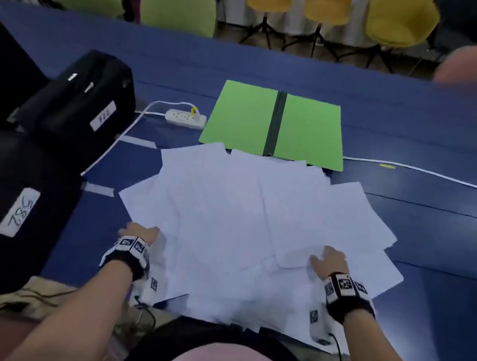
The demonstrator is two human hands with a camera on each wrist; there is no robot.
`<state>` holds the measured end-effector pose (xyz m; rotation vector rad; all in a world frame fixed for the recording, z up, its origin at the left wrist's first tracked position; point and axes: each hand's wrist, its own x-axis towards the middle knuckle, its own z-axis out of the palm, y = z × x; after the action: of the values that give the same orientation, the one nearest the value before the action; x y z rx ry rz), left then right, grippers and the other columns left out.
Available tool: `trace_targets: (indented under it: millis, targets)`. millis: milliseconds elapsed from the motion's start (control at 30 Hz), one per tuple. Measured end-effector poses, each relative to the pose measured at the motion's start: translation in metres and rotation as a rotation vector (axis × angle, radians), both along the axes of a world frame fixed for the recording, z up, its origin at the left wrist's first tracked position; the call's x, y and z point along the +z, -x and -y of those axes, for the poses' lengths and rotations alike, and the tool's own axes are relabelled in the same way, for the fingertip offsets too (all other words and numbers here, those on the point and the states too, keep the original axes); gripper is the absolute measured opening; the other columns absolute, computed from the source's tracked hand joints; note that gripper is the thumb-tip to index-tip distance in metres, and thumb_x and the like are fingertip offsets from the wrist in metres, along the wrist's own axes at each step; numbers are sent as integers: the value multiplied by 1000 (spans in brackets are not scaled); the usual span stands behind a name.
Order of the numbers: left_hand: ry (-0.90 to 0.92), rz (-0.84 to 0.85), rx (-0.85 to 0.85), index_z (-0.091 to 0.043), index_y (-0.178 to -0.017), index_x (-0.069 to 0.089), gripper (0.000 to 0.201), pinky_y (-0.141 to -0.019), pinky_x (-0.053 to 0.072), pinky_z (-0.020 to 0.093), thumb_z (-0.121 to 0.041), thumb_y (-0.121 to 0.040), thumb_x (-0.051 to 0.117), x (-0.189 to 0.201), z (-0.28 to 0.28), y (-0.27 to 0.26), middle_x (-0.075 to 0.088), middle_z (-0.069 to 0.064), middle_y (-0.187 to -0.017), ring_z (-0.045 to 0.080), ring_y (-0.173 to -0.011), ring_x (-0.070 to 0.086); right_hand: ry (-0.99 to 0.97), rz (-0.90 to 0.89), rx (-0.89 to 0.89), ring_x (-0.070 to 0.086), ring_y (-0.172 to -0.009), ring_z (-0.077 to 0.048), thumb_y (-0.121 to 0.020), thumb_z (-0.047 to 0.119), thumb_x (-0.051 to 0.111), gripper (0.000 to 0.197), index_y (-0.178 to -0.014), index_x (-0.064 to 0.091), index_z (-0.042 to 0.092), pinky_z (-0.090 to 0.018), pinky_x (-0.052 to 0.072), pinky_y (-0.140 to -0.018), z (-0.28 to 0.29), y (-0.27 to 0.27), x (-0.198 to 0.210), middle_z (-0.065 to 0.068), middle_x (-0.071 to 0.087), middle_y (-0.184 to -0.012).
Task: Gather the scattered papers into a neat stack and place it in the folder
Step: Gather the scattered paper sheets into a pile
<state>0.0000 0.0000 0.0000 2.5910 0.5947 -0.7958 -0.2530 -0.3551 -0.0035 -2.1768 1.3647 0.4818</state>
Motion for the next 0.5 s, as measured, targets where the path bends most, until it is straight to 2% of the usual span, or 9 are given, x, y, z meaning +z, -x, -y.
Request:
trace_targets:
  millis: [133, 233, 367, 500]
  targets:
    - [28, 22, 154, -2, -145, 21, 90, -106, 34, 46, -40, -77, 66, 7, -5, 2, 23, 21, -148, 42, -132, 37, 48, -20, -264, 38, -128, -42, -86, 30, 58, 69, -142, 27, 3, -46, 38, -100, -5, -8, 1, -24, 29, -144]
    - [97, 19, 147, -3, -145, 23, 87, -104, 35, 45, -39, -79, 66, 6, -7, -4, 25, 19, -148, 40, -132, 37, 94, -50, -311, 35, -128, -41, -84, 39, 59, 78, -143, 21, 5, -51, 35, -102, -8, -13, -4, -23, 29, -144]
    - [266, 56, 119, -4, -144, 30, 79, -108, 35, 40, -33, -81, 68, -5, -2, -13, 31, 17, -148, 33, -134, 38, 142, -86, -323, 36, -126, -39, -81, 51, 59, 80, -139, 27, 4, -51, 33, -102, 1, -20, -5, -22, 36, -138]
    - [336, 96, 185, 0, -142, 30, 77, -105, 39, 39, -29, -82, 69, -7, 8, -19, 41, 19, -143, 34, -129, 45, 117, -95, -365, 35, -126, -38, -80, 51, 62, 78, -130, 36, -1, -49, 34, -101, 15, -29, 0, -22, 38, -135]
